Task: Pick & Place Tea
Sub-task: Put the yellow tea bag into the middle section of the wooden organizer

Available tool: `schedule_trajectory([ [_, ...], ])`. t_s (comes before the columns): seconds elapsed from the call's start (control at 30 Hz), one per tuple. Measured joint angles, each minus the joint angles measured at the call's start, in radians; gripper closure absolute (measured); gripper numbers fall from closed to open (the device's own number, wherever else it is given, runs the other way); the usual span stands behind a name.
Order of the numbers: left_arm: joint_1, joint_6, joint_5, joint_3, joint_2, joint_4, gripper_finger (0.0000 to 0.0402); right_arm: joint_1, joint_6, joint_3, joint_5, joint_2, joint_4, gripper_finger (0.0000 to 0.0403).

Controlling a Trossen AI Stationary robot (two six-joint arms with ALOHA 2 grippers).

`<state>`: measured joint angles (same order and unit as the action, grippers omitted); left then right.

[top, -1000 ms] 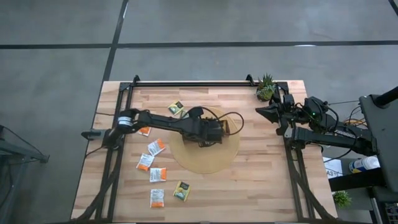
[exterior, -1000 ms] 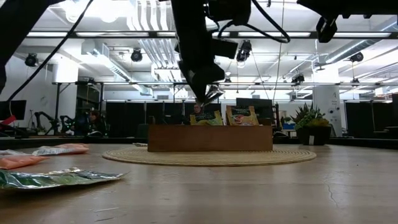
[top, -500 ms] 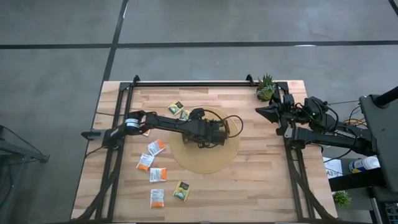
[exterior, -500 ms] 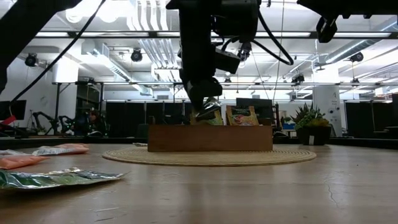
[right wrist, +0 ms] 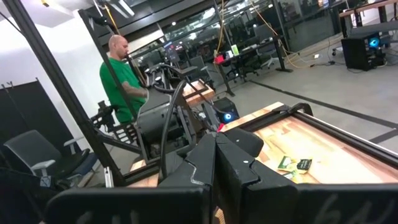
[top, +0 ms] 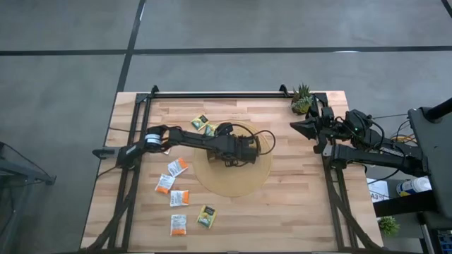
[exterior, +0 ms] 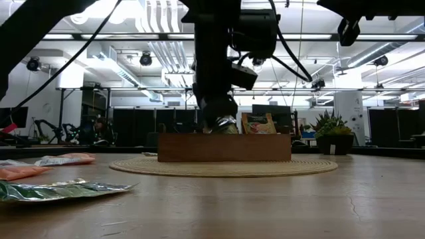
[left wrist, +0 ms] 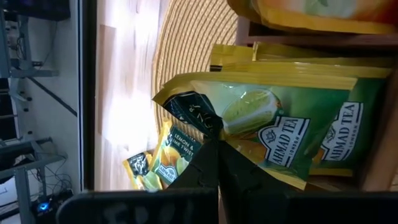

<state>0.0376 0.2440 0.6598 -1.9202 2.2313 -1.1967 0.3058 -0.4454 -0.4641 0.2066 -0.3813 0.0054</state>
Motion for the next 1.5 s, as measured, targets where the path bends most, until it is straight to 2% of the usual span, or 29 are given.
schedule_trajectory([
  [0.27,0.0,-0.004,-0.009,0.0,0.001,0.005,0.0401,0.0,0.0,0.0,0.0,0.0,-0.001,0.0394],
  [0.37,0.0,-0.011,-0.042,-0.003,-0.001,0.008,0.04,0.0,0.0,0.0,0.0,0.0,-0.001,0.0394],
  [0.6,0.0,-0.004,-0.074,-0.031,-0.002,0.011,0.0363,0.0,0.0,0.0,0.001,0.0,-0.001,0.0394],
  [0.83,-0.005,-0.019,-0.044,-0.036,-0.003,-0.004,0.0332,0.0,0.0,0.0,0.001,0.0,-0.001,0.0394],
  [1.1,-0.004,-0.025,-0.041,-0.036,-0.005,-0.034,0.033,0.0,0.0,0.0,0.002,0.0,-0.001,0.0394],
  [1.33,-0.005,-0.028,0.024,-0.036,-0.01,-0.044,0.033,0.0,0.0,0.0,0.002,0.0,-0.001,0.0394],
  [1.5,-0.006,-0.038,0.017,-0.037,-0.012,-0.045,0.033,0.0,0.0,0.0,0.002,0.0,-0.001,0.0394],
])
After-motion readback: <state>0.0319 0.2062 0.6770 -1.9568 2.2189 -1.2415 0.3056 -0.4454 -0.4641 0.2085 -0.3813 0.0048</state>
